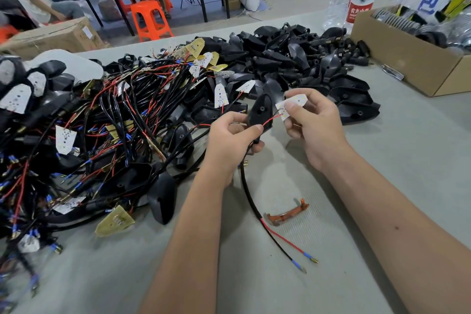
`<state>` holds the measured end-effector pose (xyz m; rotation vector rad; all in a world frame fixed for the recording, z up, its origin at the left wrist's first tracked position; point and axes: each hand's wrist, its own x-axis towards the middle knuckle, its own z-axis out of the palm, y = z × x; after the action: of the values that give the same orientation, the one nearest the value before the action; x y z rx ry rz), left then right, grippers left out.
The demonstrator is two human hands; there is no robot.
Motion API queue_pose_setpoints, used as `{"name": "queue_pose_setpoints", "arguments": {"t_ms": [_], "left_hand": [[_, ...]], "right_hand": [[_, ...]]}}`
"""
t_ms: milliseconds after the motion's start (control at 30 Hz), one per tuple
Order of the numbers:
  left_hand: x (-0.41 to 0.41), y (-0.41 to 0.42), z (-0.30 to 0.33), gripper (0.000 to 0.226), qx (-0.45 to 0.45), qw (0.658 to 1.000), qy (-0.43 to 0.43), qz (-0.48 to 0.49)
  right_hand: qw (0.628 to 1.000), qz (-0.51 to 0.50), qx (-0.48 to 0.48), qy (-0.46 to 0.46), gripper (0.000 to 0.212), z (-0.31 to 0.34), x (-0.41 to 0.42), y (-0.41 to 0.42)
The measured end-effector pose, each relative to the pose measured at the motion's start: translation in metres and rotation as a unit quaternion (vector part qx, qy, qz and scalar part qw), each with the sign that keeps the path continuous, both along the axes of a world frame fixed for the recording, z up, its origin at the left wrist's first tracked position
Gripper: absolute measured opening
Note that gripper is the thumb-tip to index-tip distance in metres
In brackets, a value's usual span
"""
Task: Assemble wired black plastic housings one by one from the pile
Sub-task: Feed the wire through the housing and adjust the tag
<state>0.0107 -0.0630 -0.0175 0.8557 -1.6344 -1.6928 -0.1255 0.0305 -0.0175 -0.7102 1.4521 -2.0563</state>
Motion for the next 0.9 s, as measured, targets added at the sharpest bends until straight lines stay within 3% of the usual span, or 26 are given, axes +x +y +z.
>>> {"name": "queue_pose_setpoints", "arguments": {"t_ms": [133,267,533,833,900], "left_hand": [[-0.001,-0.0025,-0.0016,0.015,-0.005,1.0,-0.008,0.021],[-0.0012,-0.0036,-0.0011,0.009,0.01,1.0,-0.005,0.018],[0.0031,-0.0031,0.0006,0.009,0.006,0.998,-0.027,-0.054],[0.0028,-0.0049,-0.0013,0.013,-0.003,0.998,-0.039,-0.058],[0.0019,-0.0051,-0.0028,0.014,0.001,0.998,-0.035,-0.048]], "right_hand": [[0.99,0.091,-0.078,-0.069,0.017,0.0021,-0.0015,0.0018],[0.978,0.153,-0.094,-0.102,0.026,0.0035,-0.0017,0.003],[1.0,0.014,-0.024,0.002,0.024,0.0003,-0.0037,0.0045],[1.0,0.013,-0.021,0.003,0.005,-0.001,-0.0072,0.0029],[0.999,0.021,-0.029,0.008,0.009,-0.0014,-0.0071,0.0027]]}}
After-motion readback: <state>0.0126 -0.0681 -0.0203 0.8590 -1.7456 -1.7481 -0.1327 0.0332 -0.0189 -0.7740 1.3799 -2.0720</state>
